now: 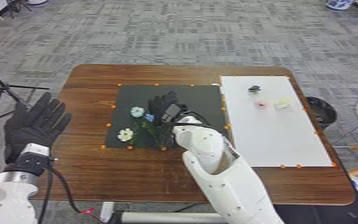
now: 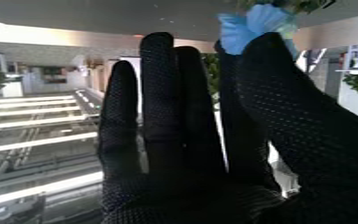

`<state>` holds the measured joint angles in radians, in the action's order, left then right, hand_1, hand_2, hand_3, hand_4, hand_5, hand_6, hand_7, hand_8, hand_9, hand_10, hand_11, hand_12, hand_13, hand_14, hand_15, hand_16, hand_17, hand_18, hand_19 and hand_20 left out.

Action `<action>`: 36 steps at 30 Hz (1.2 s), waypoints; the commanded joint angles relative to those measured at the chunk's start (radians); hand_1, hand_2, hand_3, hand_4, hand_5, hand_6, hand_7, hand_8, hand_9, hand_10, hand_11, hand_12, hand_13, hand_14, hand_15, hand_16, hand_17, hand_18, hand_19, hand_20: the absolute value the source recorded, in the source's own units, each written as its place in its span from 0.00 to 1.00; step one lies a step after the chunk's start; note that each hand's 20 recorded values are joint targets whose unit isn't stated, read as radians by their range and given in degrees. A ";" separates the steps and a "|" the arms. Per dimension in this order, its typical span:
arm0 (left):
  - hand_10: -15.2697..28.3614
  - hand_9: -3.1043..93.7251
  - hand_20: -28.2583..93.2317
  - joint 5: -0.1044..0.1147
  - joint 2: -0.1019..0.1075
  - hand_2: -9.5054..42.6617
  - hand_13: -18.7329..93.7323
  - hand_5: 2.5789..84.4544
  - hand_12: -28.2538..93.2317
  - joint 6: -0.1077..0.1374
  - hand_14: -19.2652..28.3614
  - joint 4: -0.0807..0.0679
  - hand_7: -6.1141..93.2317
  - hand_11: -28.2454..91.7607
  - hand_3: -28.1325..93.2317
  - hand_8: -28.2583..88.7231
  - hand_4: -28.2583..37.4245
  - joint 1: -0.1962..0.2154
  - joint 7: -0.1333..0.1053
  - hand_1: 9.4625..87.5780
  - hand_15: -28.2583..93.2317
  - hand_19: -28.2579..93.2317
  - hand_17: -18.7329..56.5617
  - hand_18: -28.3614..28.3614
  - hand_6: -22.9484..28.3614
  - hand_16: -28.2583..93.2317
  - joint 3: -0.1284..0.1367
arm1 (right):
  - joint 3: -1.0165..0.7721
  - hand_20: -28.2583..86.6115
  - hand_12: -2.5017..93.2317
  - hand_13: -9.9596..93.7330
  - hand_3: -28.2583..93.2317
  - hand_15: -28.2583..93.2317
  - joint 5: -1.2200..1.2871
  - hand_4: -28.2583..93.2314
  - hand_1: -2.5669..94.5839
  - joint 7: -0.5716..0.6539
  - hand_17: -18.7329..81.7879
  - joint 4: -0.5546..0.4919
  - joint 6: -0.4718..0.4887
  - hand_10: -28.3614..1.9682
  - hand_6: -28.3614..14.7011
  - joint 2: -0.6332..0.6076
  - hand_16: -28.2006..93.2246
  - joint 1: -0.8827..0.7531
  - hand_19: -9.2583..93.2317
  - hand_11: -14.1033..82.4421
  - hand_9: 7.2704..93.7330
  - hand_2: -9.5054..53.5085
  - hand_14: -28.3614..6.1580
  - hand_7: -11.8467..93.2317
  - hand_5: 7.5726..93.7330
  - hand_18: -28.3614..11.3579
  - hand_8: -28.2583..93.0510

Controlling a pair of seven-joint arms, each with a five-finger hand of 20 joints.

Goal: Arrange flowers

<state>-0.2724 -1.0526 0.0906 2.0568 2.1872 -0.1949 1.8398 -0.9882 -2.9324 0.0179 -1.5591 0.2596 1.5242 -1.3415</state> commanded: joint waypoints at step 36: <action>0.69 0.34 0.26 0.005 -0.014 0.51 0.35 0.44 0.27 -0.017 0.67 0.000 0.14 0.37 0.75 0.16 0.00 0.008 -0.002 0.23 0.36 0.53 0.13 0.73 0.62 0.18 0.005 | -0.028 0.33 0.17 0.58 0.91 0.60 0.085 0.00 0.50 0.060 0.35 -0.112 -0.042 0.53 0.65 -0.052 0.36 -0.002 0.76 0.31 0.63 0.00 0.47 0.31 0.68 0.16 0.10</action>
<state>-0.2683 -1.0523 0.0899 2.0558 2.1871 -0.1947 1.8380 -0.9761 -2.9290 0.0355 -1.5741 0.1814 1.5081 -1.3579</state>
